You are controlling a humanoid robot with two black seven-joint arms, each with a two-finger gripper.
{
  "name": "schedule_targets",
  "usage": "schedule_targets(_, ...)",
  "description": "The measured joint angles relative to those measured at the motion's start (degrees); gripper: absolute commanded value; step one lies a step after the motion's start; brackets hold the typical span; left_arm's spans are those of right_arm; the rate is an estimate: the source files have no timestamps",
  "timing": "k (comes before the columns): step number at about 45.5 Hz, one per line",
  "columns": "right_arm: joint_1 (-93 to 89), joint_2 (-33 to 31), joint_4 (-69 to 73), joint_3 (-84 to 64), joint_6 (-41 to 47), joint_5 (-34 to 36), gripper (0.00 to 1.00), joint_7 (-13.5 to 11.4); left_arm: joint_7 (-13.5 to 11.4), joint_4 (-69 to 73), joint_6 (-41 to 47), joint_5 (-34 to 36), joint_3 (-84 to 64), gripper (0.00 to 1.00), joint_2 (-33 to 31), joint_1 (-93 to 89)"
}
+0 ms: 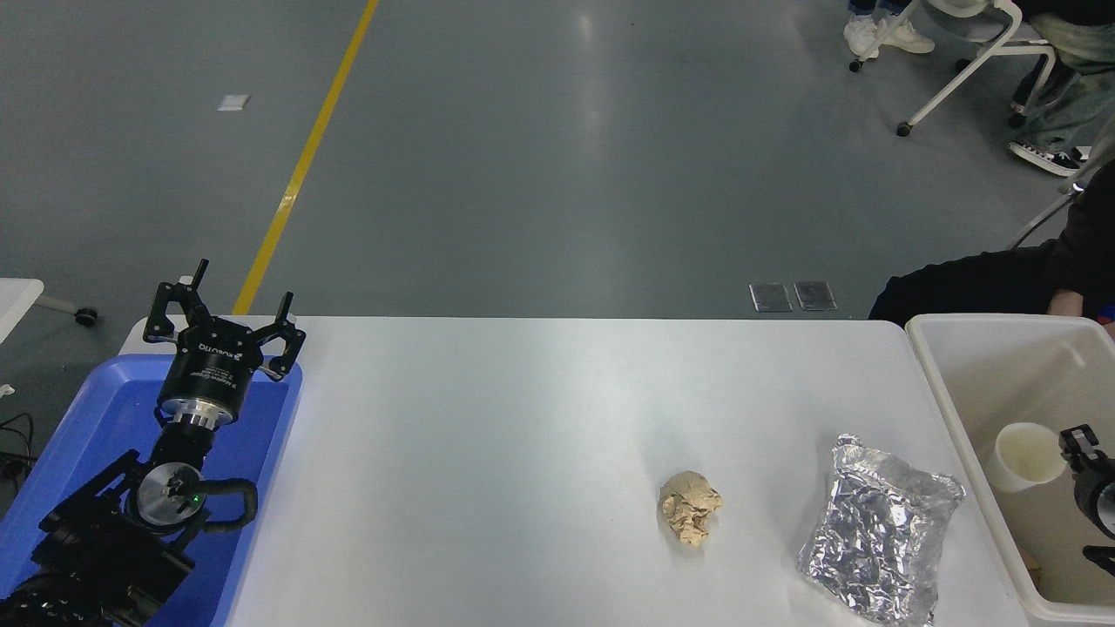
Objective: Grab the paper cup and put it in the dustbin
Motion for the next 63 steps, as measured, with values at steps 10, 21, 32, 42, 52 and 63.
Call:
schedule_targets(10,16.4,-8.3,14.1,-17.9,4.7,-2.2,1.0,-0.1,0.1,0.0,-0.1,0.1,0.0,1.0,0.0,-0.1)
schedule_targets(21,46.2,-11.1,31.8,-44.7,16.6,-3.5,1.0,-0.1,0.2,0.0,-0.2,0.1,0.1,1.0,0.0,-0.1)
schedule_targets(32,73.3,-2.9,49.6,-62.6,28.7,0.2,1.0,-0.1,0.2,0.0,-0.2,0.1,0.1,1.0,0.0,0.0)
schedule_targets(42,90.2,7.7,61.7,-69.9,37.0,5.9,1.0,-0.1,0.0,0.1,0.0,0.0,0.0,1.0,0.0,0.1)
schedule_targets(52,100.3,13.4,68.5,-70.9,43.4,12.2,1.0,0.0,-0.1,0.1,0.0,0.0,0.0,1.0,0.0,0.1)
schedule_targets(63,105.9,17.7,71.3,-70.5,45.9,18.4,1.0,-0.1,-0.1,0.1,0.0,-0.1,0.0,1.0,0.0,0.1)
